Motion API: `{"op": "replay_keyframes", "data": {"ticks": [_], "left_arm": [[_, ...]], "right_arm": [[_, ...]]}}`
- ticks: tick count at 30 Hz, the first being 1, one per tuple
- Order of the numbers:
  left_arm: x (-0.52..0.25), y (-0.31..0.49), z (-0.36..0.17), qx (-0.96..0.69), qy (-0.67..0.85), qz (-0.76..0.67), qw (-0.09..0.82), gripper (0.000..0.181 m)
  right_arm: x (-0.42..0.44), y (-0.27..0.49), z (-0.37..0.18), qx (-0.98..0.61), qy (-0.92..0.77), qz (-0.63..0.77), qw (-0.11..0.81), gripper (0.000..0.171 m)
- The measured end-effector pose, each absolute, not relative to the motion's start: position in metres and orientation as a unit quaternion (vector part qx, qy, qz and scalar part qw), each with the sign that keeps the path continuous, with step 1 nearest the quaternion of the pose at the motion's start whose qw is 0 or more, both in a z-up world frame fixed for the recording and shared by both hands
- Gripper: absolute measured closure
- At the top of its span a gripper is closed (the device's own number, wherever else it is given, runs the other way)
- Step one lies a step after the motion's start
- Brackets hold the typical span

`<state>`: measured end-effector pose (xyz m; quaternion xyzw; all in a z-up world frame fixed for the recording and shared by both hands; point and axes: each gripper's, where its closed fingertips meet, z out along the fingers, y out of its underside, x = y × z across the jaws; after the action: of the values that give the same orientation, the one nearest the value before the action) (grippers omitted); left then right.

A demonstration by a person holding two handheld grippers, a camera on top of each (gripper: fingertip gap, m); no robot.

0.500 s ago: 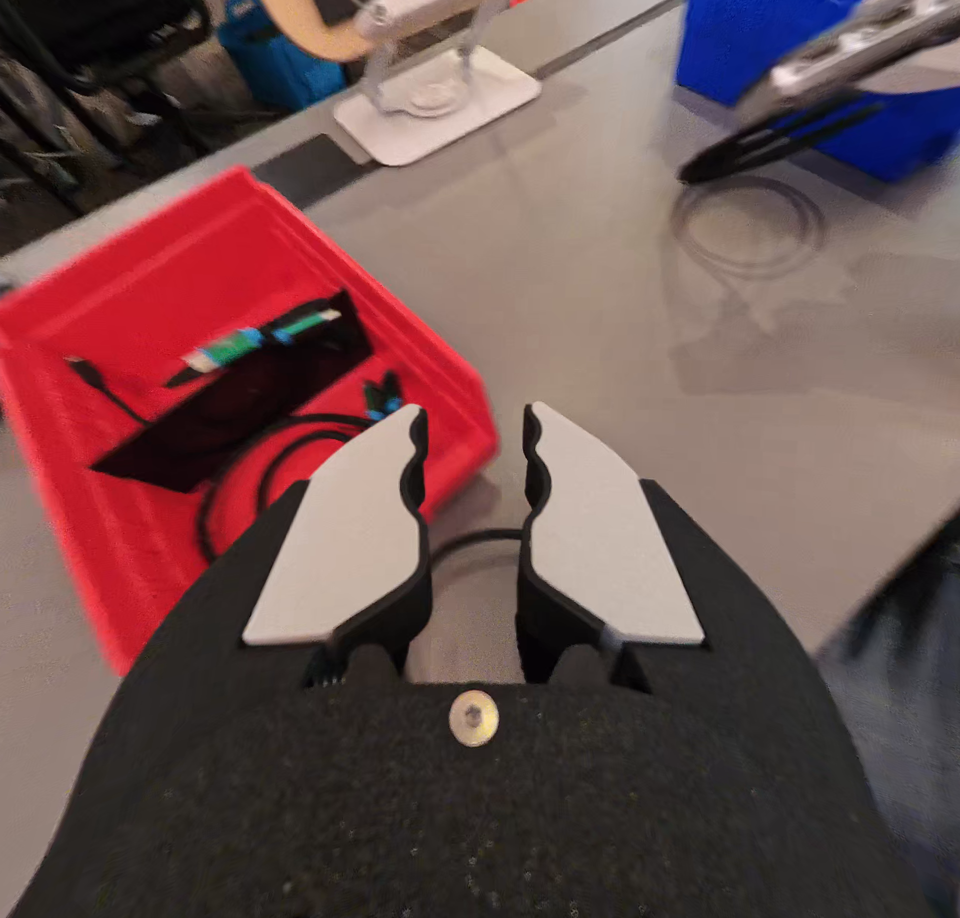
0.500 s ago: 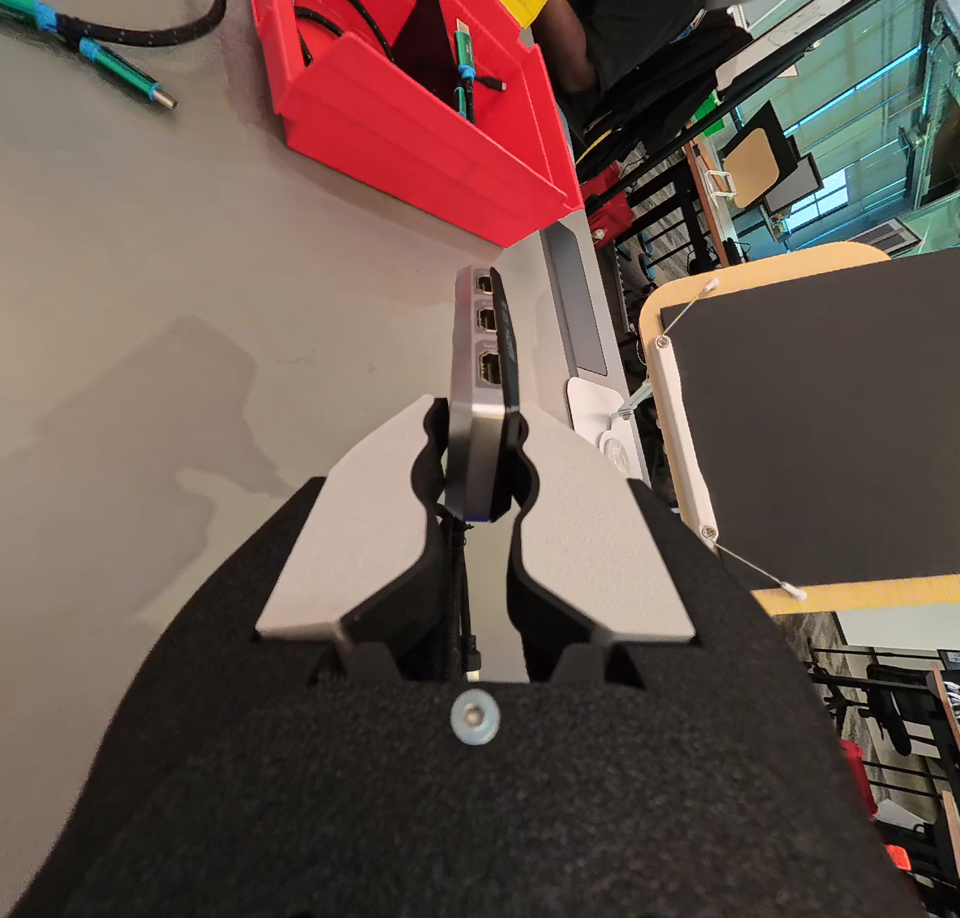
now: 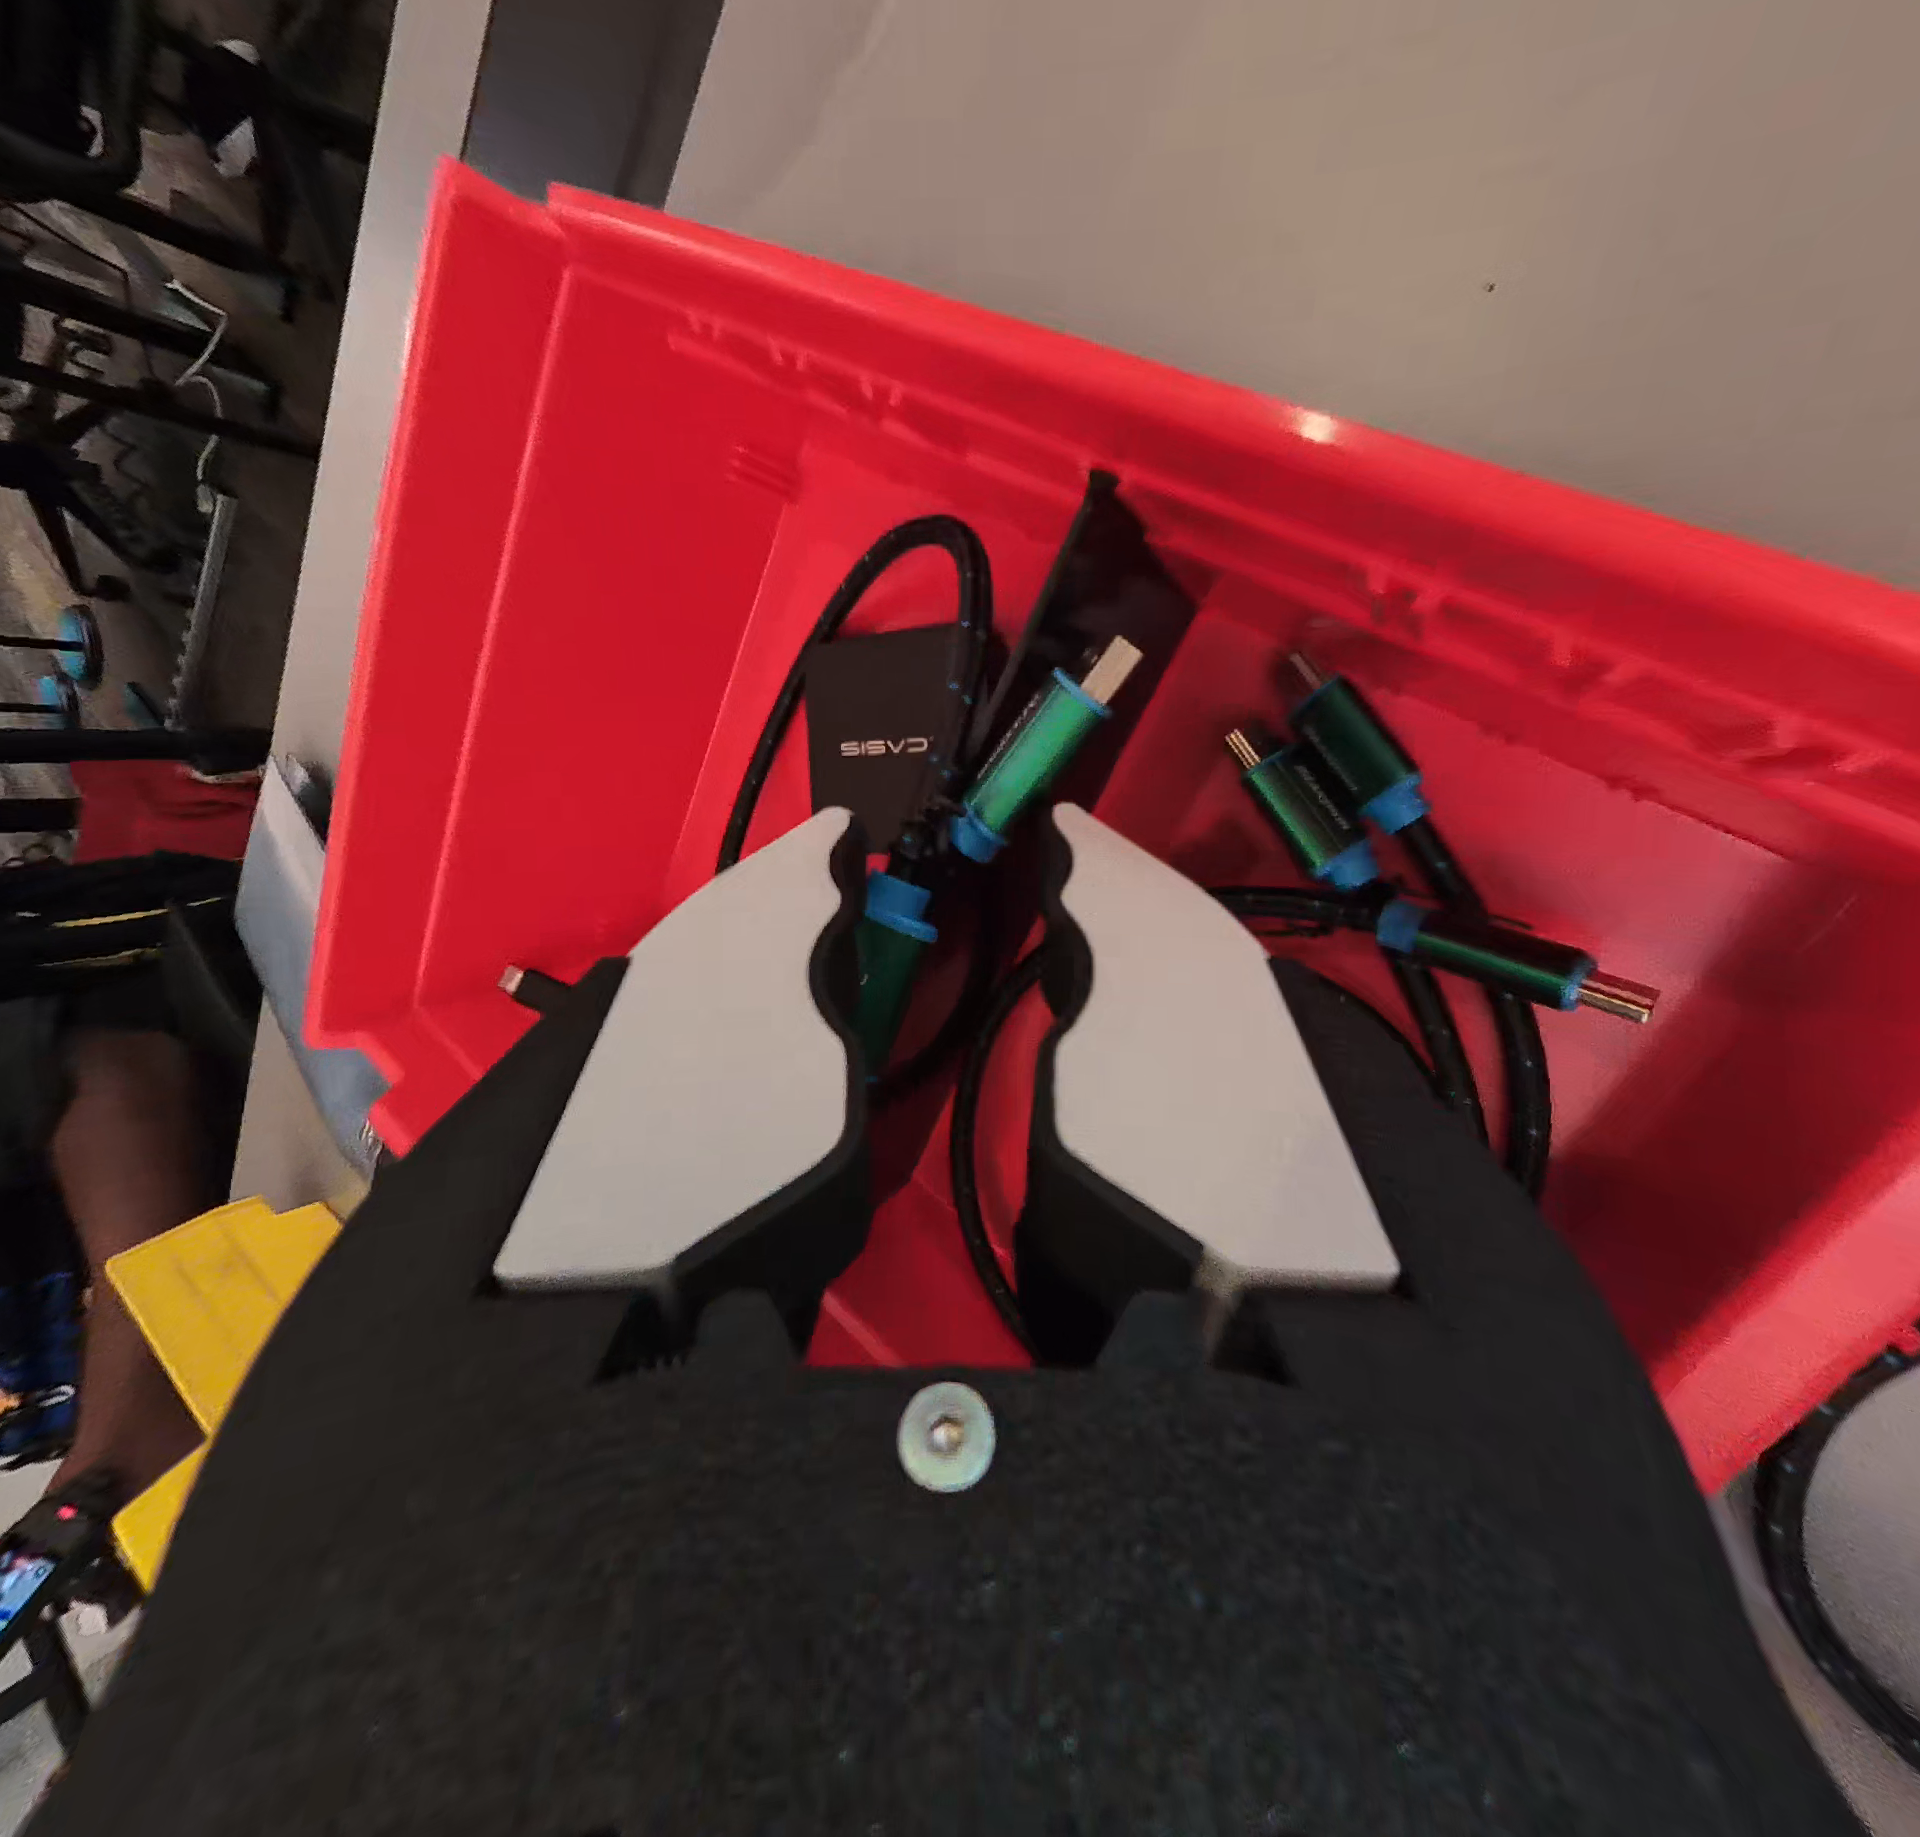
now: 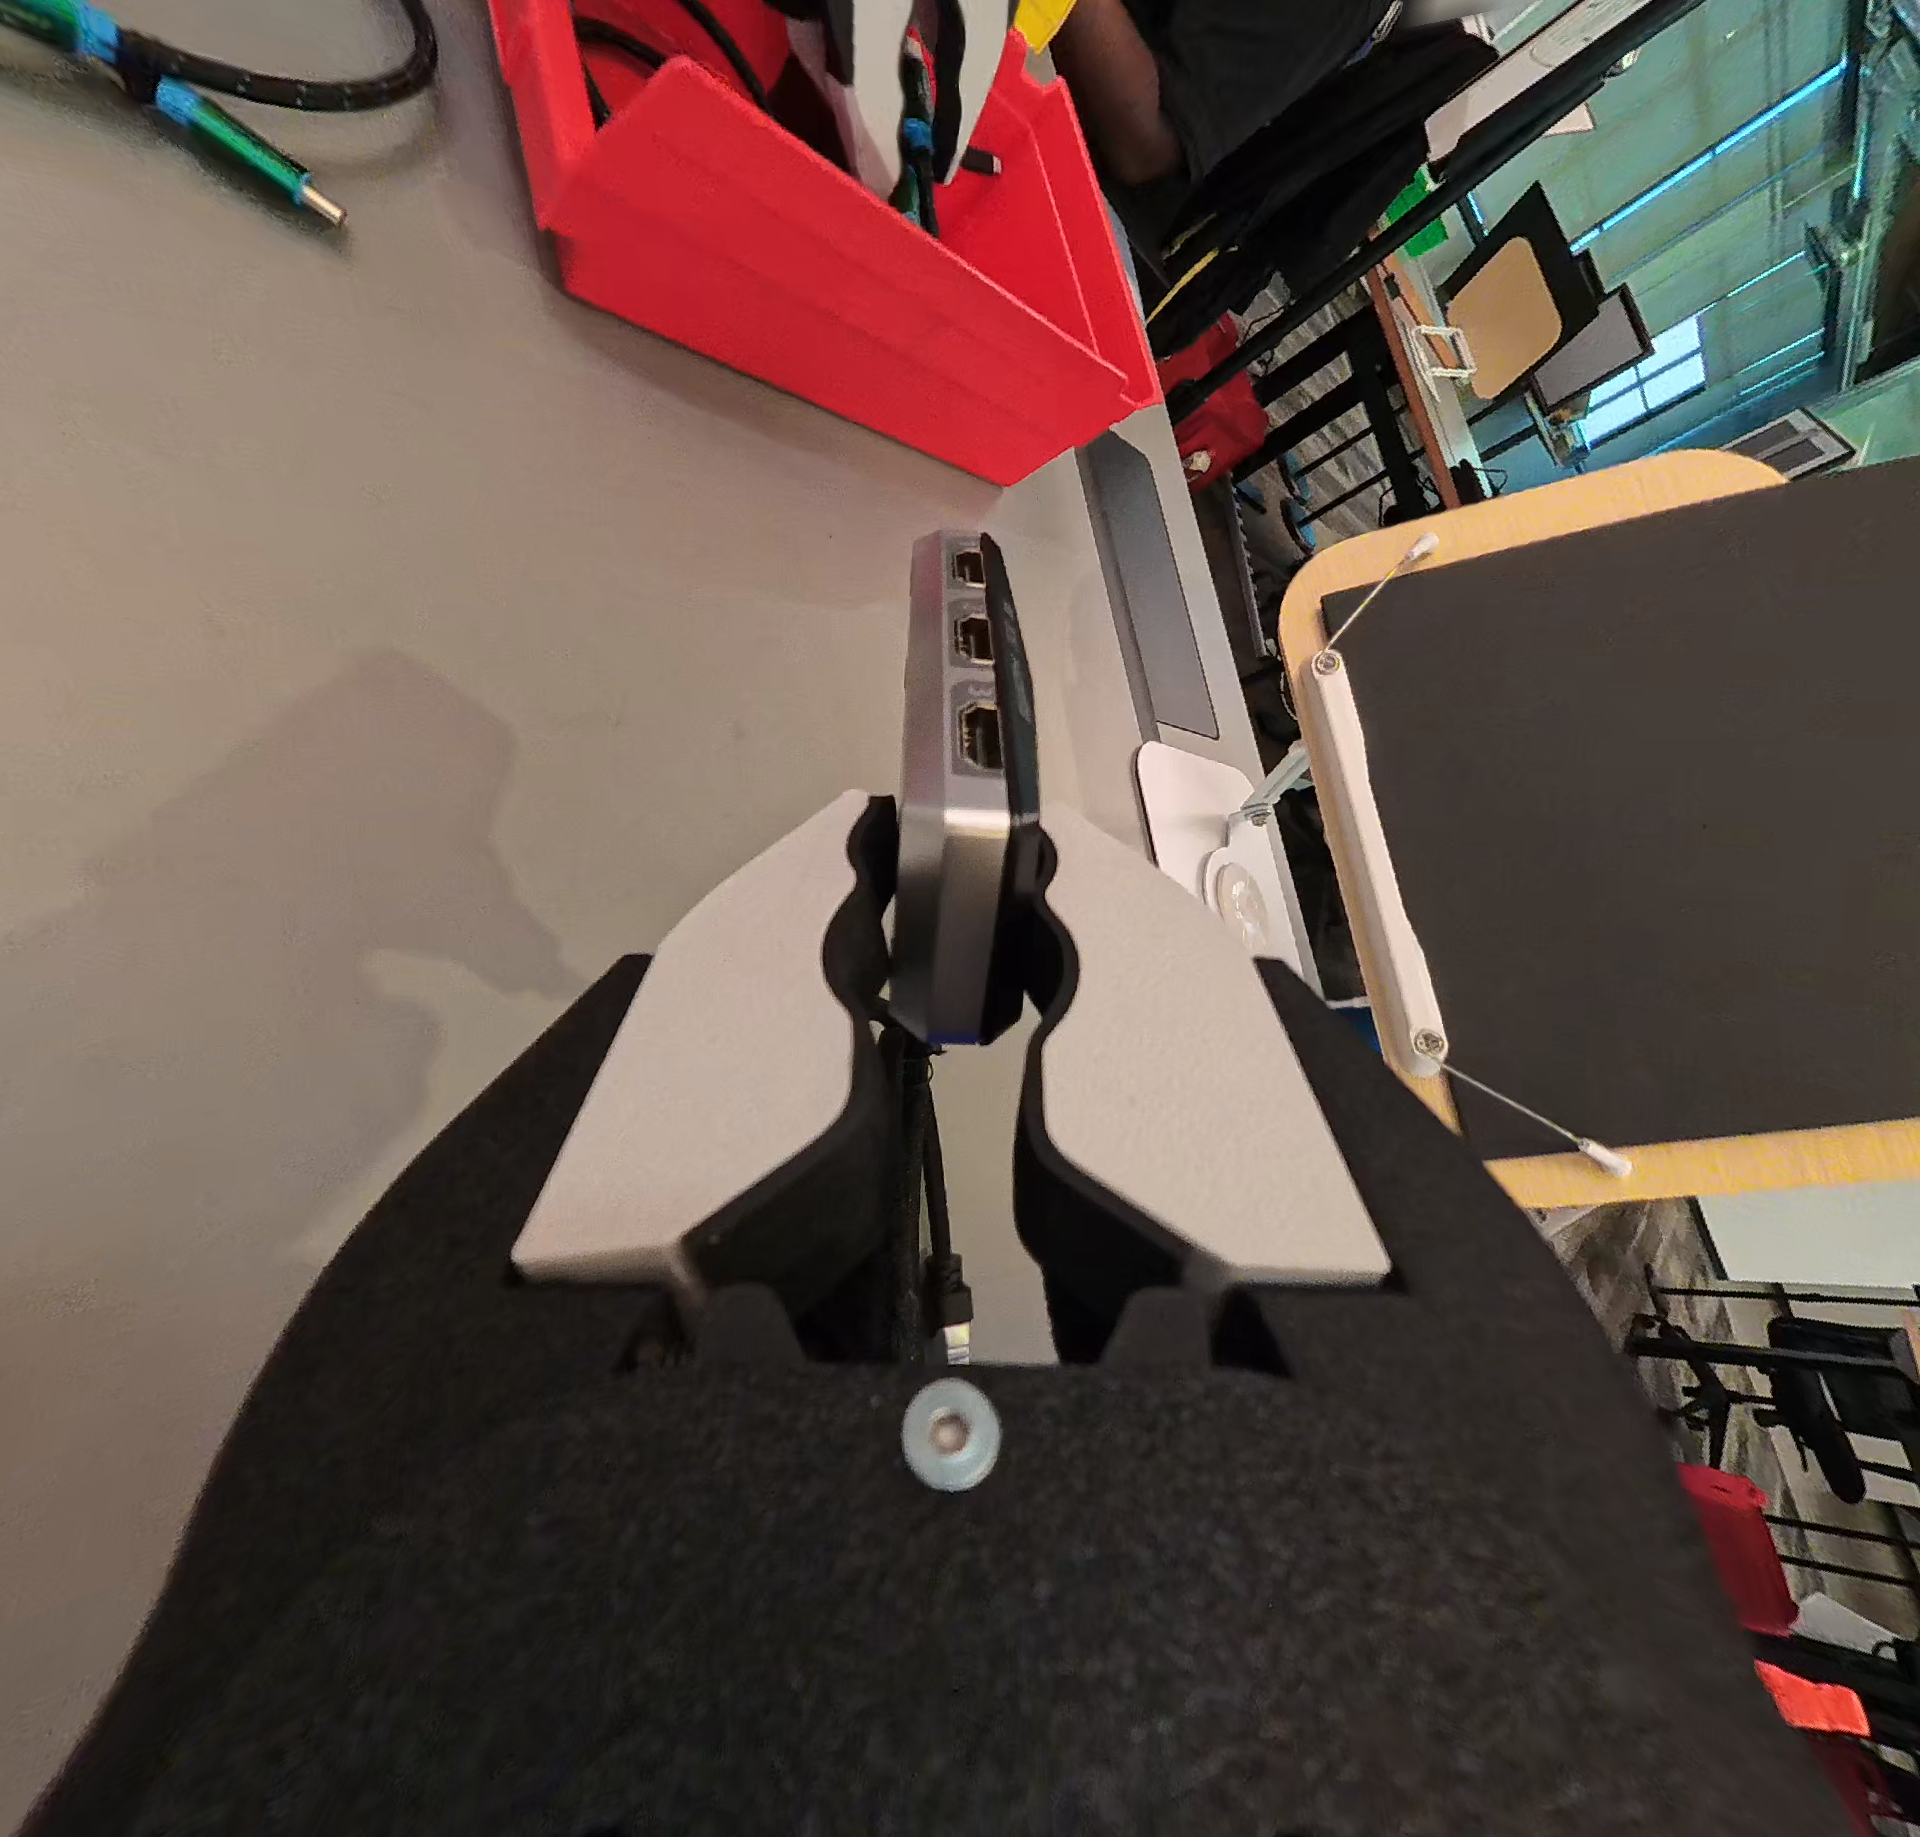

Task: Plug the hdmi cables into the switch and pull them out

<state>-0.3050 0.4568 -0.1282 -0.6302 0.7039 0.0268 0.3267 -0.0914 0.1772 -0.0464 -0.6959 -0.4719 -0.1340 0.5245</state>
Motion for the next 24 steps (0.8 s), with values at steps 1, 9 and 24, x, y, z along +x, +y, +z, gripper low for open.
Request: {"op": "replay_keyframes", "data": {"ticks": [1,9,24], "left_arm": [[-0.304,0.457,-0.128,-0.63,0.705,0.027,0.325,0.152],[-0.311,0.442,-0.074,-0.606,0.689,0.043,0.395,0.164],[-0.359,0.361,-0.102,-0.568,0.769,0.037,0.291,0.164]], "right_arm": [[-0.09,0.177,-0.047,-0.697,-0.471,-0.134,0.525,0.149],[-0.086,0.178,-0.048,-0.699,-0.468,-0.133,0.524,0.149],[-0.093,0.18,-0.047,-0.696,-0.477,-0.139,0.519,0.149]]}}
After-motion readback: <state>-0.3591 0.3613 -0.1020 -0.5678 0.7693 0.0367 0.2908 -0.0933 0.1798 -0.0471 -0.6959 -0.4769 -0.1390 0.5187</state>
